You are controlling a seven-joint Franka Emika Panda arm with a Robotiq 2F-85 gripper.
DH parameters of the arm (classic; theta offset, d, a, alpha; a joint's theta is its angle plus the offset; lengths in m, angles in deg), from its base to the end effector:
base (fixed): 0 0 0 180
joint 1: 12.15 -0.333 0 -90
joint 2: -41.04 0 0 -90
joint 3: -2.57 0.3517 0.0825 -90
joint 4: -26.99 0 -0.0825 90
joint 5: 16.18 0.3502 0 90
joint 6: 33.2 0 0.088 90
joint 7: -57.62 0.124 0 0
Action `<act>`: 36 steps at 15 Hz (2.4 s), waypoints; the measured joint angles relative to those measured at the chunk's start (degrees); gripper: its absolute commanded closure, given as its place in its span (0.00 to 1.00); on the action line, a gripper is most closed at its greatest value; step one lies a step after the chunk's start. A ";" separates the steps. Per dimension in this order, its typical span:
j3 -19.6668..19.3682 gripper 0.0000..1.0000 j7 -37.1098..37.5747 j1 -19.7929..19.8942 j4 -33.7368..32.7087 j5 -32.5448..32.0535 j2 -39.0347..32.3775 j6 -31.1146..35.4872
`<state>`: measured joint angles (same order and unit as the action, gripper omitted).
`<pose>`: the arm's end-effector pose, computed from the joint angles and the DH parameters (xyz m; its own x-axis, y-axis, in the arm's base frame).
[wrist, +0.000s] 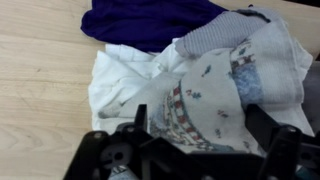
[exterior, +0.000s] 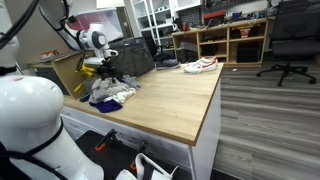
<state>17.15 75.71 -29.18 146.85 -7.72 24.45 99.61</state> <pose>0.4780 0.2935 0.3257 0.9844 0.1314 -0.1173 0.1141 -0.9830 -0.1438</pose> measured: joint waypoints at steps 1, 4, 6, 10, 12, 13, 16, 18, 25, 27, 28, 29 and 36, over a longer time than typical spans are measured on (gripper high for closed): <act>0.41 0.00 -0.15 -0.19 -0.22 0.00 0.06 0.00; 1.46 0.00 -1.62 -0.51 -0.82 0.01 0.58 0.00; 1.45 0.00 -2.69 -0.62 -0.86 -0.15 0.87 -0.18; 0.15 0.00 -4.05 -0.37 -0.59 -1.61 0.88 -1.71; -0.77 0.25 -4.51 -0.04 -0.30 -2.67 0.88 -2.32; -1.16 0.26 -4.53 0.14 -0.20 -3.23 0.88 -2.56; -1.99 0.49 -4.66 0.53 -0.14 -4.15 0.89 -2.78; -2.11 0.65 -4.92 0.63 -0.14 -4.23 1.00 -2.78; -1.41 1.00 -5.54 0.58 -0.09 -4.18 3.35 -2.78; -1.31 0.99 -5.54 0.58 -0.09 -4.12 4.67 -2.78; -1.29 0.99 -5.54 0.58 -0.11 -4.11 5.55 -2.78; -1.28 0.99 -5.54 0.58 -0.15 -4.10 6.54 -2.78; -1.66 0.99 -5.44 1.40 -0.51 -5.18 16.24 -3.16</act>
<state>15.49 70.27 -27.79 146.34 -12.89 40.68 96.44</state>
